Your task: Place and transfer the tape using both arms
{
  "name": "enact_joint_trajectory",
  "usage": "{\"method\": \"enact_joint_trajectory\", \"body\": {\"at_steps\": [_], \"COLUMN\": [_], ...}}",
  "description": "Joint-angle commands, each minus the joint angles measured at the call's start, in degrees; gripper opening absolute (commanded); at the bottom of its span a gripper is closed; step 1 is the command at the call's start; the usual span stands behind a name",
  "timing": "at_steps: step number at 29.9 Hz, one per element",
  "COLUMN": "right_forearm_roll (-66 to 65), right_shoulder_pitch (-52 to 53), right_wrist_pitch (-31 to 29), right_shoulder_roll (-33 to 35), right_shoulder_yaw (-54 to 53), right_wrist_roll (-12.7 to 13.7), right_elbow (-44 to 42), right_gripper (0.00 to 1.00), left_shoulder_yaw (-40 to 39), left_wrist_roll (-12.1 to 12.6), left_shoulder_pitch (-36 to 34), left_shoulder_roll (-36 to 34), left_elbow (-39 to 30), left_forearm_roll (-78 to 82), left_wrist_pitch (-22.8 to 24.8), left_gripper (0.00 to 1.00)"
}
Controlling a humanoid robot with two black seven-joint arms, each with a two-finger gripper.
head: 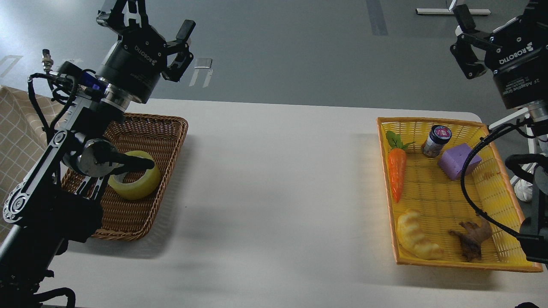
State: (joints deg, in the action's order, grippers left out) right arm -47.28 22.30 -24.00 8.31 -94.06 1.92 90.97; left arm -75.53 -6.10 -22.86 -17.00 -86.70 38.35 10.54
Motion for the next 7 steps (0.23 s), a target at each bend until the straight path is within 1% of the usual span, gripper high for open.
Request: {"method": "enact_joint_trajectory", "body": {"at_steps": [1, 3, 7], "right_forearm_roll": [0.0, 0.0, 0.0], "right_shoulder_pitch": [1.1, 2.0, 2.0], "right_wrist_pitch": [0.2, 0.3, 0.3], "right_shoulder_roll": [-3.7, -8.0, -8.3], "right_shoulder_yaw": [1.4, 1.3, 1.3], "right_wrist_roll": [-0.2, -0.2, -0.2], "right_elbow": [0.2, 0.3, 0.5], "right_gripper": [1.0, 1.0, 1.0], "left_shoulder_yaw": [-2.4, -3.4, -3.1], "left_wrist_roll": [0.4, 0.3, 0.0], "left_shoulder_pitch": [0.3, 1.9, 3.9], "left_shoulder_roll": [3.6, 6.3, 7.9], "left_elbow": [0.0, -0.9, -3.0], "left_forearm_roll": [-0.3, -0.5, -0.4], "left_wrist_pitch": [0.4, 1.1, 3.1], "left_gripper": [0.98, 0.98, 0.98]}}
